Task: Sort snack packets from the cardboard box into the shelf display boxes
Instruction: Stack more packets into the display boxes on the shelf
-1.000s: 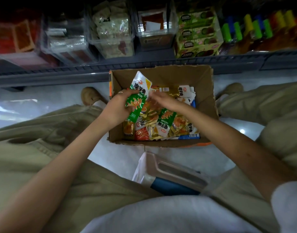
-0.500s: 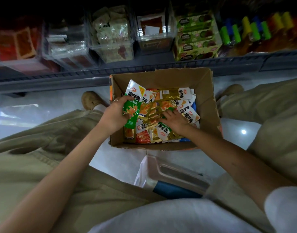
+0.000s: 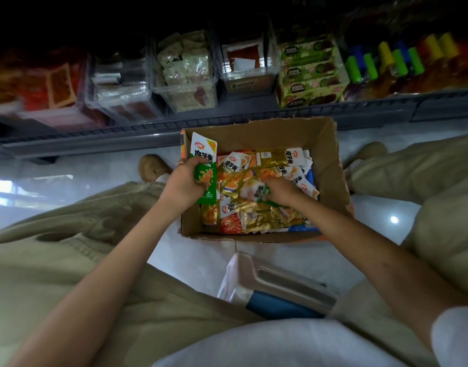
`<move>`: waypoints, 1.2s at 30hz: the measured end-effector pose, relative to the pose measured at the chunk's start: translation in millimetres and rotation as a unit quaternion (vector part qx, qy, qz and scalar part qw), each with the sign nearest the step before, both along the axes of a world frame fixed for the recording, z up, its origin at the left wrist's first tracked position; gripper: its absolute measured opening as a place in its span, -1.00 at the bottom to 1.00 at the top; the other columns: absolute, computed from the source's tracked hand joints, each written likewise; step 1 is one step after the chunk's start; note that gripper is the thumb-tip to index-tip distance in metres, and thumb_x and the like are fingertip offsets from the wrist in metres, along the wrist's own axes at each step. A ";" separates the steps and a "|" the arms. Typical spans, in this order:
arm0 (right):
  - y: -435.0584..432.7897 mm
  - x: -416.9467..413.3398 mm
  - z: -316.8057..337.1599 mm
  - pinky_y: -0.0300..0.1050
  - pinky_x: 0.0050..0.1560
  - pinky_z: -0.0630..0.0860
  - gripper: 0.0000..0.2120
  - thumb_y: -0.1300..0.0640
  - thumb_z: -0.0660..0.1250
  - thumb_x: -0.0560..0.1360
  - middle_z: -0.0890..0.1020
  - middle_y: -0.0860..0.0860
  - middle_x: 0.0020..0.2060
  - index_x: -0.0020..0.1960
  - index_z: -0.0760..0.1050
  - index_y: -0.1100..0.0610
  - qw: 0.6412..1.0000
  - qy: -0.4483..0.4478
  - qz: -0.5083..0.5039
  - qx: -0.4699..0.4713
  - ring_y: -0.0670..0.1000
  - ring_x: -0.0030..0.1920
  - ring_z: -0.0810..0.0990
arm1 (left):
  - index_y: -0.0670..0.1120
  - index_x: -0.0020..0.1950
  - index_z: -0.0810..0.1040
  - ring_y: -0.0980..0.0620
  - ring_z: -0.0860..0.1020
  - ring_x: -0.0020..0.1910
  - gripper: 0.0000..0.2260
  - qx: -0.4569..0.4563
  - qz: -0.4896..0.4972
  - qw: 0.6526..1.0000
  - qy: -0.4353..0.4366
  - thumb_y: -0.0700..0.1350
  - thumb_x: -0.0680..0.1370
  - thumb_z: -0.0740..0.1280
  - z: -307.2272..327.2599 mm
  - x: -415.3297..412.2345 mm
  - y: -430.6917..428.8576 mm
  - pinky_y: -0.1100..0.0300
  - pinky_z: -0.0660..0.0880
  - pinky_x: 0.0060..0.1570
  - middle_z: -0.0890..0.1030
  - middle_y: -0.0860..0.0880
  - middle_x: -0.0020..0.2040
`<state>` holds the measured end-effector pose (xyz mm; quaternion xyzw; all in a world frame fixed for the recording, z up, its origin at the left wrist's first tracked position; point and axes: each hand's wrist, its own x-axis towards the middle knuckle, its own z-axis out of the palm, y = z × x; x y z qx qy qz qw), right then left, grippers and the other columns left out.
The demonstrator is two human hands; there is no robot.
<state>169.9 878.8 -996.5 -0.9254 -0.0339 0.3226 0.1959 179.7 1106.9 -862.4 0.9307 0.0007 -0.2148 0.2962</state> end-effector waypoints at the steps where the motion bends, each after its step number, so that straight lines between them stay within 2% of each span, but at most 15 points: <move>1: 2.5 9.0 11.7 -0.09 -0.12 0.51 -0.62 0.10 0.35 0.52 0.60 0.09 0.08 0.30 0.42 0.12 0.994 0.001 -0.081 0.070 0.08 -0.03 0.60 | -0.05 0.40 0.35 -0.03 0.44 0.14 -0.47 -0.001 0.009 1.000 0.000 -0.34 0.48 0.37 2.0 0.6 -1.7 0.27 0.44 -0.05 0.32 -0.16 0.34; 3: 9.4 25.7 41.9 -0.08 0.01 0.51 -0.58 0.06 0.37 0.50 0.57 0.12 0.17 0.29 0.42 0.21 0.954 0.006 -0.217 0.209 0.08 0.06 0.58 | -0.06 0.41 0.33 -0.07 0.43 0.17 -0.44 -0.012 0.028 1.000 0.005 -0.35 0.46 0.38 5.7 2.7 -4.4 0.24 0.45 0.05 0.27 -0.16 0.33; 5: 16.6 35.5 72.6 -0.05 0.21 0.45 -0.55 0.07 0.40 0.49 0.54 0.11 0.23 0.30 0.41 0.21 0.891 0.006 -0.304 0.338 0.06 0.18 0.53 | -0.03 0.41 0.34 -0.10 0.43 0.20 -0.43 -0.045 0.048 0.998 0.014 -0.36 0.46 0.37 8.4 5.7 -6.7 0.14 0.49 0.16 0.26 -0.15 0.33; 7: 24.7 39.7 98.5 0.02 0.27 0.44 -0.58 0.04 0.41 0.47 0.58 0.06 0.20 0.29 0.44 0.12 0.835 -0.001 -0.348 0.427 0.04 0.18 0.55 | -0.01 0.38 0.37 -0.10 0.45 0.23 -0.44 -0.100 0.069 0.992 0.019 -0.38 0.45 0.36 14.4 7.9 -11.6 0.00 0.50 0.19 0.30 -0.14 0.34; 10: 35.0 39.6 127.7 0.08 0.21 0.50 -0.66 0.01 0.36 0.51 0.63 0.07 0.12 0.24 0.49 0.09 0.784 -0.030 -0.373 0.495 0.08 0.11 0.61 | 0.00 0.32 0.39 -0.07 0.50 0.17 -0.45 -0.194 0.114 0.974 0.022 -0.45 0.44 0.33 29.2 9.5 -23.9 -0.10 0.53 0.12 0.42 -0.12 0.30; 14: 46.0 39.2 160.7 -0.06 0.08 0.53 -0.80 0.13 0.28 0.57 0.62 0.00 0.01 0.18 0.48 0.13 0.788 -0.127 -0.342 0.496 0.01 0.02 0.61 | 0.02 0.27 0.32 -0.03 0.53 0.13 -0.45 -0.307 0.139 0.942 0.004 -0.51 0.45 0.25 55.5 12.9 -44.1 -0.04 0.54 0.11 0.52 -0.04 0.14; 17: 48.6 43.1 184.5 0.06 0.14 0.53 -0.79 0.09 0.28 0.57 0.60 0.03 0.06 0.18 0.43 0.09 0.779 -0.174 -0.347 0.493 0.04 0.08 0.59 | 0.00 0.27 0.30 0.11 0.53 -0.01 -0.49 -0.376 0.145 0.915 -0.023 -0.52 0.48 0.12 79.1 16.1 -56.9 0.18 0.57 -0.08 0.49 0.05 0.06; 18: 47.4 44.4 191.8 0.05 0.12 0.55 -0.79 0.09 0.27 0.57 0.59 0.04 0.06 0.19 0.40 0.11 0.769 -0.185 -0.356 0.498 0.01 0.07 0.60 | 0.00 0.25 0.32 0.08 0.54 -0.02 -0.53 -0.397 0.148 0.905 -0.033 -0.49 0.50 0.09 84.5 16.4 -60.0 0.15 0.58 -0.08 0.50 0.00 0.10; 21: 43.4 47.4 217.7 -0.24 -0.16 0.58 -0.82 0.20 0.23 0.59 0.56 -0.03 -0.05 0.17 0.32 0.13 0.729 -0.208 -0.364 0.541 -0.17 -0.15 0.62 | 0.04 0.18 0.38 -0.11 0.54 -0.03 -0.63 -0.425 0.134 0.892 -0.081 -0.38 0.57 0.03 96.2 18.1 -67.0 -0.08 0.53 -0.04 0.51 -0.14 0.16; 23: 43.2 49.9 231.9 -0.26 -0.17 0.57 -0.77 0.22 0.23 0.59 0.55 -0.01 -0.02 0.20 0.28 0.11 0.723 -0.220 -0.350 0.554 -0.12 -0.11 0.61 | 0.02 0.17 0.40 -0.13 0.52 -0.07 -0.70 -0.442 0.134 0.880 -0.111 -0.30 0.62 0.01 105.7 17.9 -73.1 -0.08 0.49 -0.07 0.53 -0.16 0.07; 25: 46.3 52.4 245.2 -0.19 -0.07 0.57 -0.69 0.22 0.25 0.57 0.54 0.04 0.05 0.26 0.24 0.11 0.727 -0.237 -0.335 0.551 -0.02 0.00 0.60 | -0.02 0.18 0.40 -0.10 0.55 0.00 -0.80 -0.464 0.132 0.866 -0.130 -0.19 0.67 0.03 116.2 18.1 -79.7 -0.05 0.51 -0.01 0.54 -0.16 0.08; 27: 49.7 53.9 253.9 -0.22 -0.08 0.58 -0.65 0.24 0.26 0.56 0.53 0.08 0.10 0.28 0.22 0.12 0.725 -0.250 -0.324 0.554 0.03 0.06 0.59 | -0.10 0.23 0.38 0.06 0.57 0.04 -0.83 -0.464 0.098 0.864 -0.171 -0.16 0.66 0.12 124.9 17.1 -83.4 0.16 0.55 -0.06 0.54 -0.11 0.11; 30: 50.6 51.7 265.6 -0.25 -0.17 0.57 -0.69 0.23 0.23 0.58 0.55 0.09 0.10 0.27 0.23 0.12 0.706 -0.234 -0.316 0.590 0.01 0.00 0.61 | -0.12 0.23 0.34 0.31 0.56 -0.06 -0.77 -0.449 0.063 0.865 -0.216 -0.29 0.59 0.23 134.4 21.6 -82.9 0.38 0.49 -0.16 0.53 0.05 0.04; 33: 46.7 53.9 274.7 -0.25 -0.07 0.57 -0.84 0.15 0.16 0.62 0.57 0.06 0.07 0.19 0.34 0.09 0.696 -0.220 -0.314 0.607 -0.01 0.03 0.59 | -0.13 0.27 0.28 0.42 0.51 -0.05 -0.66 -0.429 0.038 0.867 -0.252 -0.38 0.56 0.24 146.4 28.9 -81.9 0.47 0.44 -0.12 0.47 0.15 0.04; 36: 42.6 61.0 285.2 -0.15 0.01 0.58 -0.87 0.13 0.14 0.62 0.60 0.05 0.05 0.13 0.42 0.04 0.683 -0.248 -0.301 0.618 -0.01 0.02 0.61 | -0.01 0.38 0.12 0.36 0.51 0.07 -0.48 -0.406 -0.004 0.868 -0.285 -0.40 0.55 0.24 151.9 36.3 -80.7 0.43 0.47 -0.04 0.42 0.17 0.16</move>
